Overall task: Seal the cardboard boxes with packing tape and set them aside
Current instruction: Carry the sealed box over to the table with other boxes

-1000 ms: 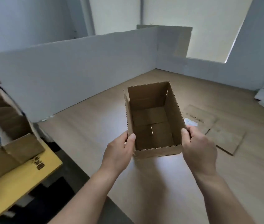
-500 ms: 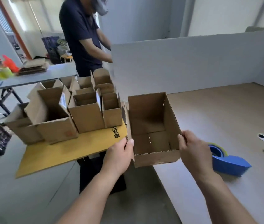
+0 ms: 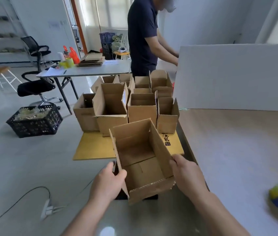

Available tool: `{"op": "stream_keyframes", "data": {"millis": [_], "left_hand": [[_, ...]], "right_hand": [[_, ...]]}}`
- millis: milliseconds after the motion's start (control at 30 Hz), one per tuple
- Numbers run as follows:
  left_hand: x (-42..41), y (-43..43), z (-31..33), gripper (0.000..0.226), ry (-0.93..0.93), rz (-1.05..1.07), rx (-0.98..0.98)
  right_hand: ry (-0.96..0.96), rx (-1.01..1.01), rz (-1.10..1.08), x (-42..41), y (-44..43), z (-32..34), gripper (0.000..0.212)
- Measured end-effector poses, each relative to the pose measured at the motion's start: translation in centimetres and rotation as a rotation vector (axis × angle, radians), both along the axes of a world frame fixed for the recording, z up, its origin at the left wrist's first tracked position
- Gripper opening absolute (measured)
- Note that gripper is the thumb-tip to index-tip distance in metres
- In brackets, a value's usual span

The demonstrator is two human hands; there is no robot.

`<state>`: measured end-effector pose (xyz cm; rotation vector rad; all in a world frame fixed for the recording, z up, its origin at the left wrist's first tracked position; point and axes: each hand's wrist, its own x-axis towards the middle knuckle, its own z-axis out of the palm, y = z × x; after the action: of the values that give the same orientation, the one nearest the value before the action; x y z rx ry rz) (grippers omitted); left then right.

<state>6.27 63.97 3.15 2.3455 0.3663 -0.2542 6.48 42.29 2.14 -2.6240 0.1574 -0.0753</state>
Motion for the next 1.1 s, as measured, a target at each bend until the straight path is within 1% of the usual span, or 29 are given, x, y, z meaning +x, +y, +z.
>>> {"op": "stream_keyframes", "data": {"millis": [33,67,100,133,167,200,267,333,367,433,500,567,600,633,667,733,800,867,933,967,1000,1033,1100], "left_hand": [[0.5,1.6,0.0,0.066,0.073,0.062,-0.081],[0.9,3.2,-0.1,0.072,0.116,0.124,-0.186],[1.2,4.8,0.0,0.063,0.153,0.155,-0.290],[1.5,6.3,0.2,0.042,0.190,0.175,-0.373],[1.8,7.8,0.4,0.025,0.229,0.193,-0.428],[2.3,9.4,0.2,0.015,0.246,0.189,-0.435],[3.2,12.4,-0.3,0.013,0.245,0.186,-0.479],[5.1,15.4,-1.6,0.019,0.229,0.200,-0.537],[6.2,16.6,-2.3,0.021,0.215,0.219,-0.566],[8.5,18.5,-3.3,0.023,0.194,0.251,-0.640],[11.0,19.2,-4.3,0.024,0.170,0.273,-0.750],[13.1,19.1,-5.2,0.026,0.164,0.290,-0.848],[14.0,18.7,-5.6,0.028,0.172,0.297,-0.886],[14.5,18.3,-5.9,0.029,0.195,0.298,-0.923],[15.0,18.1,-6.1,0.030,0.227,0.280,-0.951],[15.5,18.0,-6.1,0.040,0.294,0.207,-0.963],[15.9,19.1,-5.9,0.060,0.331,0.144,-0.927],[16.3,21.1,-5.8,0.076,0.313,0.179,-0.824],[17.1,23.2,-6.2,0.088,0.216,0.248,-0.700],[17.6,24.1,-6.2,0.092,0.182,0.255,-0.681],[18.2,24.6,-6.4,0.090,0.161,0.236,-0.677],[18.6,24.9,-6.4,0.081,0.158,0.193,-0.670],[19.3,24.5,-6.3,0.052,0.168,0.140,-0.657]], "right_hand": [[0.006,-0.014,0.040,0.4,1.3,-0.2,0.027],[0.009,-0.026,0.078,0.8,2.6,-0.2,0.028],[0.003,-0.031,0.112,1.4,4.0,-0.1,0.028],[0.008,-0.042,0.148,2.1,5.7,0.1,0.027],[0.009,-0.062,0.193,3.0,7.4,0.3,0.027],[0.016,-0.105,0.235,4.0,9.2,0.6,0.027],[0.023,-0.180,0.280,6.7,12.6,1.1,0.027],[0.030,-0.172,0.274,10.0,15.8,1.6,0.027],[0.030,-0.118,0.257,11.5,17.1,1.9,0.028],[0.043,0.080,0.196,14.2,19.5,2.5,0.034],[0.050,0.220,0.095,15.9,21.4,2.5,0.053],[0.078,0.187,-0.053,16.6,22.8,2.0,0.067],[0.128,0.140,-0.124,16.6,23.3,1.7,0.068],[0.200,0.098,-0.171,16.5,23.8,1.3,0.063],[0.284,0.071,-0.189,16.3,24.1,0.7,0.053],[0.392,0.072,-0.193,16.3,24.4,-0.7,0.034],[0.399,0.113,-0.226,17.0,24.1,-2.0,0.018],[0.366,0.188,-0.273,17.7,23.6,-2.4,0.017],[0.323,0.215,-0.291,18.3,23.2,-2.6,0.018],[0.299,0.216,-0.300,18.6,23.0,-2.8,0.019],[0.273,0.224,-0.308,18.8,22.9,-3.0,0.020],[0.244,0.237,-0.311,19.0,22.8,-3.2,0.020],[0.200,0.261,-0.313,19.3,22.7,-3.6,0.022]]}}
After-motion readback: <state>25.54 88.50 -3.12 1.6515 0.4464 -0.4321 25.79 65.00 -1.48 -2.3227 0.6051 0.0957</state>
